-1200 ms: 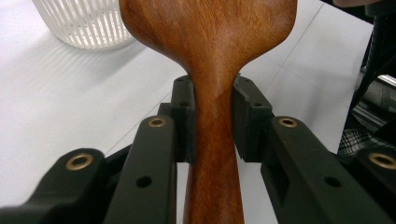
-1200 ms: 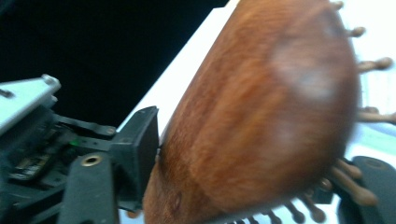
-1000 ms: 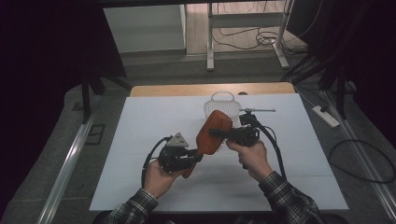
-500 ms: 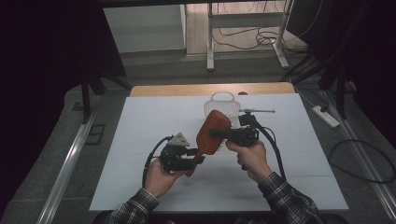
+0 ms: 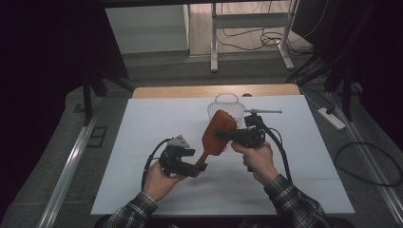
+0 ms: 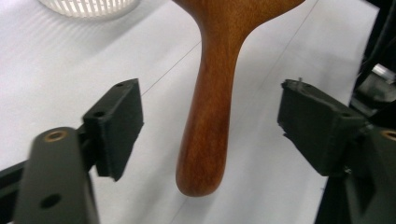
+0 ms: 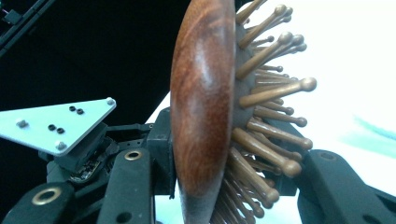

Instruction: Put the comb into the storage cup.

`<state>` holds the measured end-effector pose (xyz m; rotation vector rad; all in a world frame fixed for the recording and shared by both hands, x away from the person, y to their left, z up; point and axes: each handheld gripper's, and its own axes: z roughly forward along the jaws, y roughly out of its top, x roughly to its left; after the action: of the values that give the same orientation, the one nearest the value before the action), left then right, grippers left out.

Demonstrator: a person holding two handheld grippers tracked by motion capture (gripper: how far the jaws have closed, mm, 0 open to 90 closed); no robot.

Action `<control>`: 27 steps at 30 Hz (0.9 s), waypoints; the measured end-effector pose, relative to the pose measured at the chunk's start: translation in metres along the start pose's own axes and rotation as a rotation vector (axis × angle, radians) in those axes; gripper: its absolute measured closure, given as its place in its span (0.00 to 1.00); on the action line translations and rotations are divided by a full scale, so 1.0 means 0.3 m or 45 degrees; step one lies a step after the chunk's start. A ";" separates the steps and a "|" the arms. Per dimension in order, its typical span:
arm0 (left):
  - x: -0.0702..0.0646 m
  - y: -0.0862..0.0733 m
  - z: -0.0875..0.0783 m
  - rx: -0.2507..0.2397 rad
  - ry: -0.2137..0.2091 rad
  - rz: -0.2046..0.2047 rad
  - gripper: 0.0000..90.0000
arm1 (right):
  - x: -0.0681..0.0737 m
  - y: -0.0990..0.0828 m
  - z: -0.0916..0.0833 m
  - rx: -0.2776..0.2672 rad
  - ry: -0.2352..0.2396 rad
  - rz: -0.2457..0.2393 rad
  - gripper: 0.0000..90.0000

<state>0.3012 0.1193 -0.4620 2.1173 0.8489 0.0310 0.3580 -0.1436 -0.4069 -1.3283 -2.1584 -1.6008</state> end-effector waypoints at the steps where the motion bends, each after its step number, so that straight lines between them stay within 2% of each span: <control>1: 0.003 -0.002 -0.003 -0.001 -0.011 -0.012 0.21 | 0.001 0.001 -0.002 -0.003 0.002 -0.001 0.60; 5: 0.027 -0.013 -0.014 -0.009 -0.035 -0.064 0.17 | 0.008 0.008 -0.008 -0.016 -0.002 -0.015 0.60; 6: 0.031 -0.016 -0.015 -0.006 -0.031 -0.063 0.17 | 0.009 0.009 -0.010 -0.015 0.000 -0.018 0.60; 14: 0.034 -0.028 -0.031 -0.009 -0.028 -0.049 0.09 | 0.011 0.015 -0.012 -0.020 -0.002 -0.032 0.60; 18: 0.035 -0.040 -0.049 -0.014 -0.005 -0.042 0.04 | 0.011 0.019 -0.015 -0.023 -0.008 -0.039 0.60; 24: 0.040 -0.054 -0.065 -0.042 0.025 -0.008 0.03 | 0.009 0.028 -0.024 -0.040 -0.013 -0.040 0.60; 27: 0.042 -0.062 -0.061 -0.027 0.019 0.012 0.02 | 0.008 0.033 -0.029 -0.045 -0.017 -0.038 0.60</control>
<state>0.2951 0.1473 -0.4664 2.1036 0.8440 0.0606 0.3605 -0.1489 -0.3948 -1.3269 -2.1772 -1.6530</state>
